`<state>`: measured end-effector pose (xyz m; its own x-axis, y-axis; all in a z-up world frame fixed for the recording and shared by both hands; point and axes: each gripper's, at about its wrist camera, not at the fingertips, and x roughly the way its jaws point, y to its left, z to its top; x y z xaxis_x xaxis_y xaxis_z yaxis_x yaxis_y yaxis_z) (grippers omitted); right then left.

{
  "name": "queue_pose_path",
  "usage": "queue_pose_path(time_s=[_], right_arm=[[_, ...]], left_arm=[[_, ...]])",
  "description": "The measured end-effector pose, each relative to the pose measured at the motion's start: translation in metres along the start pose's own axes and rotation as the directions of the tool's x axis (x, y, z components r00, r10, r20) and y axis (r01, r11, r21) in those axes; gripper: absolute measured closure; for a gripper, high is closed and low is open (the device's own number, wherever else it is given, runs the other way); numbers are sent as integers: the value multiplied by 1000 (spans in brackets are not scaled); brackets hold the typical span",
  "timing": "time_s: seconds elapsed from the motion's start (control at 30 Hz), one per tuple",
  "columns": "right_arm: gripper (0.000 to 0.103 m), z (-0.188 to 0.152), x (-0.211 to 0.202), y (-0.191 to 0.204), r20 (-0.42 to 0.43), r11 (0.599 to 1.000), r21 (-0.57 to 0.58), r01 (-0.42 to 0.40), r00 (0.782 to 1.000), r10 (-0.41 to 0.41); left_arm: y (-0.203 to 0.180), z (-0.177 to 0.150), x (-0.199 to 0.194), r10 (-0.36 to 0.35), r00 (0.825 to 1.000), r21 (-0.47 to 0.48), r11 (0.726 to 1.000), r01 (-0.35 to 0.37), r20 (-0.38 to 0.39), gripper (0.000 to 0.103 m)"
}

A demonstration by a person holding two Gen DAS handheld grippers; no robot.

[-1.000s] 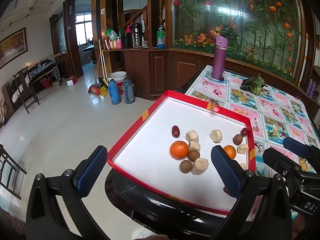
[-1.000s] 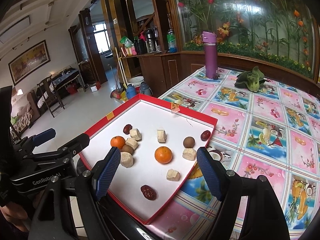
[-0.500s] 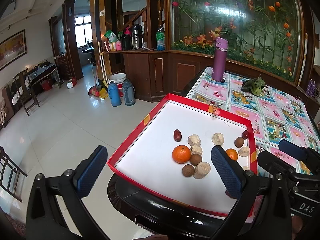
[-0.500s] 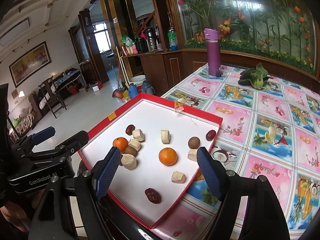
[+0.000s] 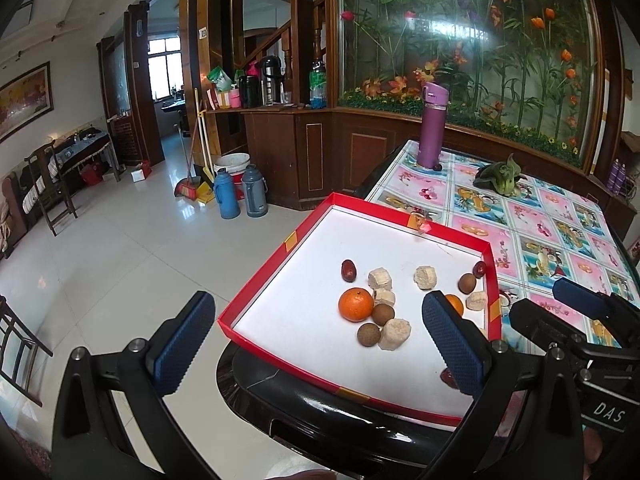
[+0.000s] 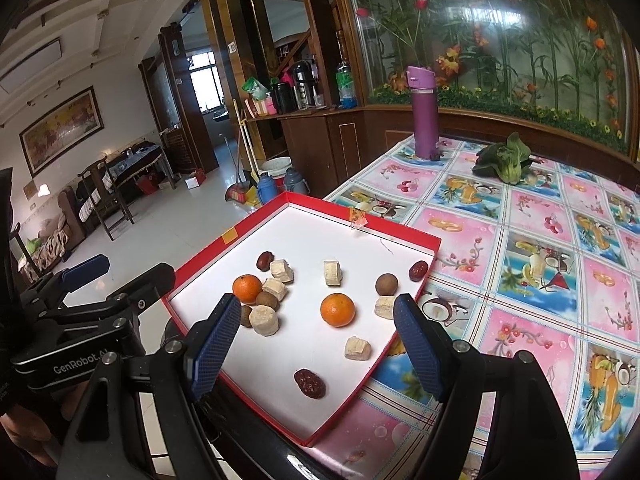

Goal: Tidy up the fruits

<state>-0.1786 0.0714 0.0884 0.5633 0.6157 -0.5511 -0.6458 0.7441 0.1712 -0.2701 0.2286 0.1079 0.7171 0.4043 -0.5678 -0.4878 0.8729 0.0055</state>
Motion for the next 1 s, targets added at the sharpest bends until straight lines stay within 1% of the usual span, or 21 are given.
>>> queue_pose_path(time_s=[0.33,0.53,1.0], right_arm=[[25,-1,0,-4,-2,1000,8,10,1000,-10],[25,-3,8,-8,-24,1000,25,7,1000,-6],[25,-3,20,-5,-40,1000,14,-4,999,4]], left_arm=[[-3,0,-3,5,1000,14,1000,-5,10,0],[0,-2,4,5,1000,9,1000,-5,-5,0],[6,-1,19,6,999,0,1000,-6,-42,0]])
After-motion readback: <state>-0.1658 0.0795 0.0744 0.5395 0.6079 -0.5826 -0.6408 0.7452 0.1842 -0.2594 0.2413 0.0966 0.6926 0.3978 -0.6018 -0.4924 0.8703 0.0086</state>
